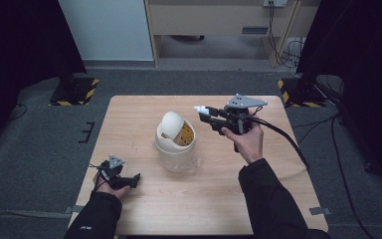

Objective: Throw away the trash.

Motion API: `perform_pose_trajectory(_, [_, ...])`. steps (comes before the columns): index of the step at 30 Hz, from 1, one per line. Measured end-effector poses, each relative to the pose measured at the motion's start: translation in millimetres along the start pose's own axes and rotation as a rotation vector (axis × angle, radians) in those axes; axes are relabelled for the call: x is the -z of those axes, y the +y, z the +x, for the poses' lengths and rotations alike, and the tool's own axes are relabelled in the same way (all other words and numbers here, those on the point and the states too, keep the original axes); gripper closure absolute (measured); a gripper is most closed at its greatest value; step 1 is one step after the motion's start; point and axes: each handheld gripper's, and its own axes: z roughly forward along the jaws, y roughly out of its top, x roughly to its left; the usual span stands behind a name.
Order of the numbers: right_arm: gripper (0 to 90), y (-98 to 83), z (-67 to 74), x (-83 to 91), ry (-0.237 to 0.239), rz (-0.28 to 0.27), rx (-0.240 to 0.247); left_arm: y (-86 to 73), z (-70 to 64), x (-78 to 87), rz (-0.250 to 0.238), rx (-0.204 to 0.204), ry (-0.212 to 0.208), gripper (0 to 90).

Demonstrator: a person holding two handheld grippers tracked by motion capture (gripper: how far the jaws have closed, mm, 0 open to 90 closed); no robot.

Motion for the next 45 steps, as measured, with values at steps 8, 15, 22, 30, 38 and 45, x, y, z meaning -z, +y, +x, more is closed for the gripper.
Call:
perform_pose_trajectory(8, [63.3, -14.4, 4.8, -15.2, 0.011, 0.035, -0.005, 0.0, 0.0, 0.0, 0.000, 0.000, 0.000, 0.0])
perform_pose_trajectory(15, [63.2, -25.4, 5.9, -24.2, 0.015, 0.053, -0.014, 0.0, 0.0, 0.0, 0.000, 0.000, 0.000, 0.0])
perform_pose_trajectory(22, [63.1, -37.2, 6.5, -31.7, 0.021, 0.082, -0.012, 0.0, 0.0, 0.0, 0.000, 0.001, 0.000, 0.0])
perform_pose_trajectory(30, [63.0, -43.6, 9.4, -38.8, 0.036, 0.100, -0.015, 0.0, 0.0, 0.0, 0.000, 0.000, 0.000, 0.0])
perform_pose_trajectory(38, [62.8, -50.0, 11.8, -46.0, 0.040, 0.122, -0.013, 0.0, 0.0, 0.0, 0.000, 0.000, 0.000, 0.0])
perform_pose_trajectory(45, [61.9, -52.9, 12.4, -49.6, 0.044, 0.142, -0.013, 0.0, 0.0, 0.0, 0.000, 0.000, 0.000, 0.0])
